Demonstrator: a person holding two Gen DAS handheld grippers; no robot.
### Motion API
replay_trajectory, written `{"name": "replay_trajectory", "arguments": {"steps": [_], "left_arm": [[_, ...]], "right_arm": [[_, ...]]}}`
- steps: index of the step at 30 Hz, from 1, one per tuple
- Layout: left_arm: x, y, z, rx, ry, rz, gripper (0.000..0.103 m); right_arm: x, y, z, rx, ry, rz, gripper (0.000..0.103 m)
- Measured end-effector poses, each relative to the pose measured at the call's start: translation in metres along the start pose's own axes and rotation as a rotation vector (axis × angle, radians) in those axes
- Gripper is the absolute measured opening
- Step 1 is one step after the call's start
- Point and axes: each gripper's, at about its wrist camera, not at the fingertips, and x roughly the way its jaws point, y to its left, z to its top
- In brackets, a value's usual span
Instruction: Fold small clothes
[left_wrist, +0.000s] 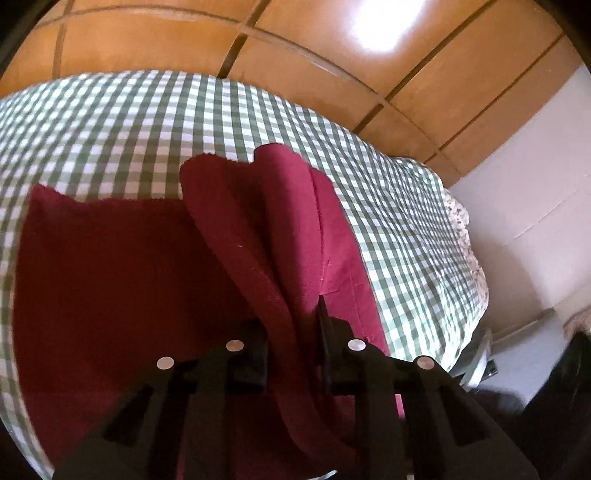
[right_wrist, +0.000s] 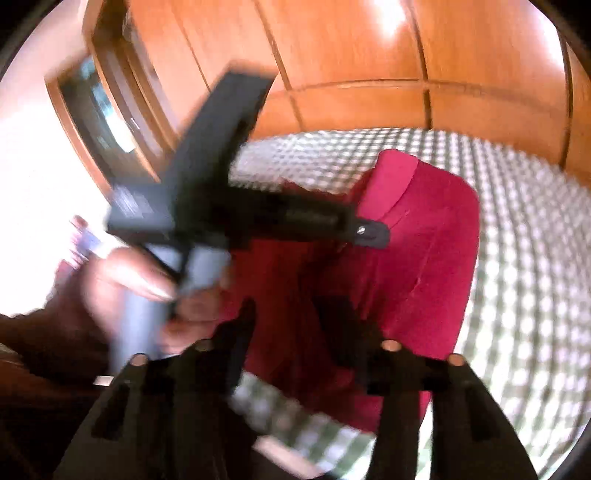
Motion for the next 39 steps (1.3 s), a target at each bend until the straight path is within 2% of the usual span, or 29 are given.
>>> {"name": "replay_trajectory", "arguments": {"steps": [2, 4, 6, 8, 12, 16, 23, 24, 26, 27, 28, 30, 33, 34, 36, 39], "left_arm": [[-0.011, 0.003, 0.0, 0.008, -0.01, -0.003, 0.019], [-0.025, 0.006, 0.002, 0.019, -0.029, 0.001, 0.019], [-0.04, 0.011, 0.003, 0.027, -0.047, 0.003, 0.019], [-0.05, 0.018, 0.005, 0.031, -0.057, 0.011, 0.019], [-0.074, 0.029, 0.004, 0.042, -0.083, 0.041, 0.019], [-0.098, 0.048, -0.003, 0.028, -0.111, 0.087, 0.019], [-0.103, 0.119, -0.033, -0.113, -0.068, 0.222, 0.019], [-0.1, 0.128, -0.039, -0.135, -0.059, 0.234, 0.021], [-0.097, 0.134, -0.045, -0.165, -0.068, 0.267, 0.035], [-0.1, 0.135, -0.047, -0.174, -0.088, 0.297, 0.046], [-0.104, 0.134, -0.047, -0.182, -0.105, 0.319, 0.051], [-0.117, 0.131, -0.046, -0.207, -0.161, 0.347, 0.051], [-0.139, 0.116, -0.048, -0.193, -0.271, 0.368, 0.051], [-0.144, 0.111, -0.05, -0.178, -0.292, 0.359, 0.051], [-0.149, 0.094, -0.055, -0.124, -0.325, 0.354, 0.051], [-0.147, 0.079, -0.064, -0.051, -0.327, 0.351, 0.051]], "right_arm": [[-0.024, -0.022, 0.0, 0.101, -0.046, 0.046, 0.056], [-0.043, -0.049, -0.002, 0.187, -0.08, -0.007, 0.054], [-0.042, -0.065, -0.012, 0.221, -0.06, -0.072, 0.051], [-0.031, -0.069, -0.016, 0.241, -0.028, -0.076, 0.047], [0.013, -0.042, -0.021, 0.174, 0.059, -0.032, 0.042], [0.039, 0.001, -0.025, 0.04, 0.115, 0.023, 0.041], [0.089, 0.036, -0.028, -0.059, 0.21, 0.054, 0.042], [0.099, 0.04, -0.029, -0.076, 0.228, 0.041, 0.042], [0.114, 0.043, -0.032, -0.081, 0.258, 0.027, 0.042], [0.119, 0.045, -0.036, -0.09, 0.267, 0.016, 0.042], [0.121, 0.046, -0.037, -0.097, 0.267, 0.01, 0.042], [0.12, 0.047, -0.033, -0.096, 0.268, 0.016, 0.043], [0.105, 0.04, -0.028, -0.066, 0.271, 0.088, 0.05], [0.095, 0.034, -0.021, -0.043, 0.251, 0.127, 0.054], [0.081, 0.029, -0.011, -0.005, 0.188, 0.158, 0.055], [0.065, 0.004, 0.016, 0.07, 0.09, 0.139, 0.056]]}}
